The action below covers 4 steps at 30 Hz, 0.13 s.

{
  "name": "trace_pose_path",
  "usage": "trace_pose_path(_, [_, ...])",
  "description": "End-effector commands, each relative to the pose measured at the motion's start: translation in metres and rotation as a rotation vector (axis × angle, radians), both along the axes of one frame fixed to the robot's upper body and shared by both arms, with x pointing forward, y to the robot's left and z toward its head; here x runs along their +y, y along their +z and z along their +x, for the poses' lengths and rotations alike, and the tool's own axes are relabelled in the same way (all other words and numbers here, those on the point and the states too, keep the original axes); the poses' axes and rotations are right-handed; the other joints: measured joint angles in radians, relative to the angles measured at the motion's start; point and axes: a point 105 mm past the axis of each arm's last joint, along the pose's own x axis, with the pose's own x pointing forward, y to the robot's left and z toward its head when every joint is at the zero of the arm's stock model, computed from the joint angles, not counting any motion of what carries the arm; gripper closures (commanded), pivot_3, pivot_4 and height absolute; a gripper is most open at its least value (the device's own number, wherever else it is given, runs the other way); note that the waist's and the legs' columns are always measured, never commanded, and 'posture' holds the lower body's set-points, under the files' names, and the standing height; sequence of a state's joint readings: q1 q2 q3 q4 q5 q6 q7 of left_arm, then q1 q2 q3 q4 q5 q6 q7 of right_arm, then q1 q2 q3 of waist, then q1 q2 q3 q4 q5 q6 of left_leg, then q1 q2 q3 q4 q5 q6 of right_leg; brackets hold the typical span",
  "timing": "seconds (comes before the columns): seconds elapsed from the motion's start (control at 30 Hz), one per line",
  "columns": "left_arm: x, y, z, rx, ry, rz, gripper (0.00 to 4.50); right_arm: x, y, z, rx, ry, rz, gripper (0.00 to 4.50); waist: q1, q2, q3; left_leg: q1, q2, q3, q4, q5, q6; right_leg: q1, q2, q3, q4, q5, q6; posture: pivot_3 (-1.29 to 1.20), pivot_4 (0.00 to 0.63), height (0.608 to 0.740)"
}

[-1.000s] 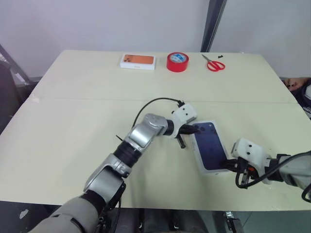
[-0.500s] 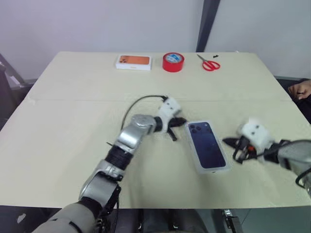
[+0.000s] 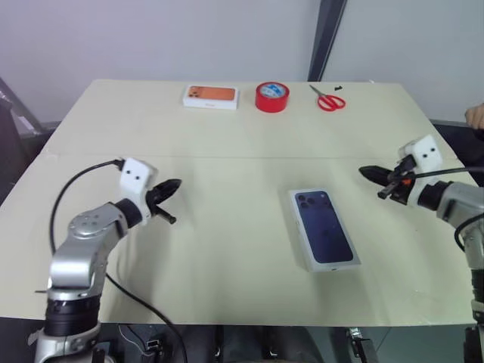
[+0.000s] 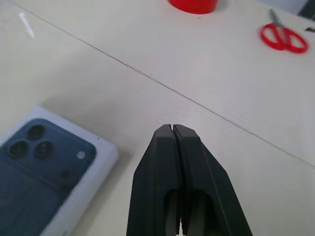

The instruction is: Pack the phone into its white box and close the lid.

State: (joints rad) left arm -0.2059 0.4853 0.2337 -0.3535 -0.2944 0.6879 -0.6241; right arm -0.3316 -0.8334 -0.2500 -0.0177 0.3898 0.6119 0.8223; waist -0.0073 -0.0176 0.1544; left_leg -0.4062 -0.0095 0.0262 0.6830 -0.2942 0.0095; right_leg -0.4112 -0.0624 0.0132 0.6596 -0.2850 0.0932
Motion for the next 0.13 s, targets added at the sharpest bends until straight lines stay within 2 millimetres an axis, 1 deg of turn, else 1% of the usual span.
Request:
trace_pose_path(0.03, [0.0086,0.0167,-0.0083,-0.061,0.039,-0.003,4.5,0.0103,0.0127,0.003,-0.037,0.063,0.017,4.44,-0.003,0.0,0.0,0.0,0.0,0.0,0.0,0.0,0.0,0.0,0.0,0.0,0.0,0.0,0.0,0.0,0.15,0.725])
trace_pose_path(0.13, [0.0134,0.0112,-0.0122,-0.051,0.069,0.004,4.5,0.0177,0.0095,0.0025,-0.008,0.11,0.025,4.44,-0.004,0.0,0.0,0.0,0.0,0.0,0.0,0.0,0.0,0.0,0.0,0.0,0.0,0.0,0.0,0.0,0.15,0.725])
